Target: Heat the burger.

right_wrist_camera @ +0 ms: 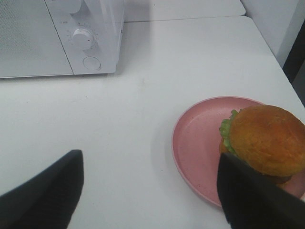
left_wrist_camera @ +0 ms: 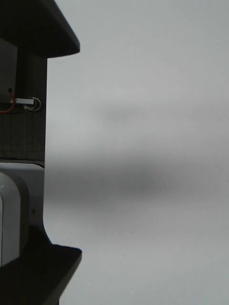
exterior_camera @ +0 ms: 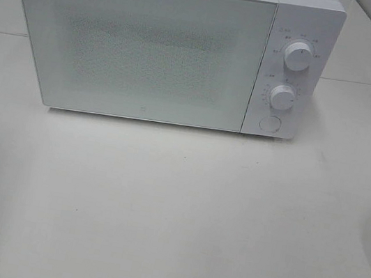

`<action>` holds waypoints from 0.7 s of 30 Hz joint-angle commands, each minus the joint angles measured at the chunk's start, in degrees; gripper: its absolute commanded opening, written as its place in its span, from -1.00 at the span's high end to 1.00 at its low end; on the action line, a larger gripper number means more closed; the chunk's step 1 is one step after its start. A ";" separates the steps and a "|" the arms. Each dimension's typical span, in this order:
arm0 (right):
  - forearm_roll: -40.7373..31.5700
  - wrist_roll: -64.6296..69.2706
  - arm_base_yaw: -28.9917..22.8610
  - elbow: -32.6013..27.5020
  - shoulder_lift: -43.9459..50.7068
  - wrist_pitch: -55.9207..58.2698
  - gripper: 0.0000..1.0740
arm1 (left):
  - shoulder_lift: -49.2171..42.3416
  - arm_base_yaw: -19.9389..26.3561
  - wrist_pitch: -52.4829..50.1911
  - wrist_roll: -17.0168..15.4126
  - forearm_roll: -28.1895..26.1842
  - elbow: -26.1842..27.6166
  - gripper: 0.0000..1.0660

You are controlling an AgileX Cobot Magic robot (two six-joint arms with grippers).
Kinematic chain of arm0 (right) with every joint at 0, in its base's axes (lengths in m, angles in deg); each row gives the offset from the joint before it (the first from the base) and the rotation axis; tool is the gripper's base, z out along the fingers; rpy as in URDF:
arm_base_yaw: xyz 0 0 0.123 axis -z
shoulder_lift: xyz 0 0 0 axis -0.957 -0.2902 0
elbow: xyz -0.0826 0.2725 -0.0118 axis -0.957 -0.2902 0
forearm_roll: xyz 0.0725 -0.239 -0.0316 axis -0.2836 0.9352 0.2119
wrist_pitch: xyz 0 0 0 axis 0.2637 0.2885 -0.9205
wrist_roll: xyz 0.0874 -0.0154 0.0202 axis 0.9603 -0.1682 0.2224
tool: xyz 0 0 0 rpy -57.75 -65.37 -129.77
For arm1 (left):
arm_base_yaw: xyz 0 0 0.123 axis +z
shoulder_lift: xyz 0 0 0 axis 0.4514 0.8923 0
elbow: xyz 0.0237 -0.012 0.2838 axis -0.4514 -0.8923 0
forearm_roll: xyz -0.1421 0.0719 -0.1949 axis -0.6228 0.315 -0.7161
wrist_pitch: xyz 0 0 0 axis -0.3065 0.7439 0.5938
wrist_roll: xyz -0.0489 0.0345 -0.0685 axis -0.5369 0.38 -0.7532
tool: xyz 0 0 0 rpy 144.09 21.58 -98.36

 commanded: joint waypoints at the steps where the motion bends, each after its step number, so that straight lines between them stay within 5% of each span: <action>1: -0.23 -0.40 0.34 -0.11 1.49 -0.52 -0.40 | -7.51 1.32 0.80 1.60 -0.40 -3.55 -0.89; 10: -0.23 -0.40 0.34 -0.11 1.49 -0.52 -0.40 | -32.54 1.32 -0.23 2.18 0.63 -12.20 -0.89; 21: -0.23 -0.40 0.34 -0.11 1.49 -0.52 -0.40 | -56.21 1.32 -1.26 2.18 0.97 -12.78 -0.89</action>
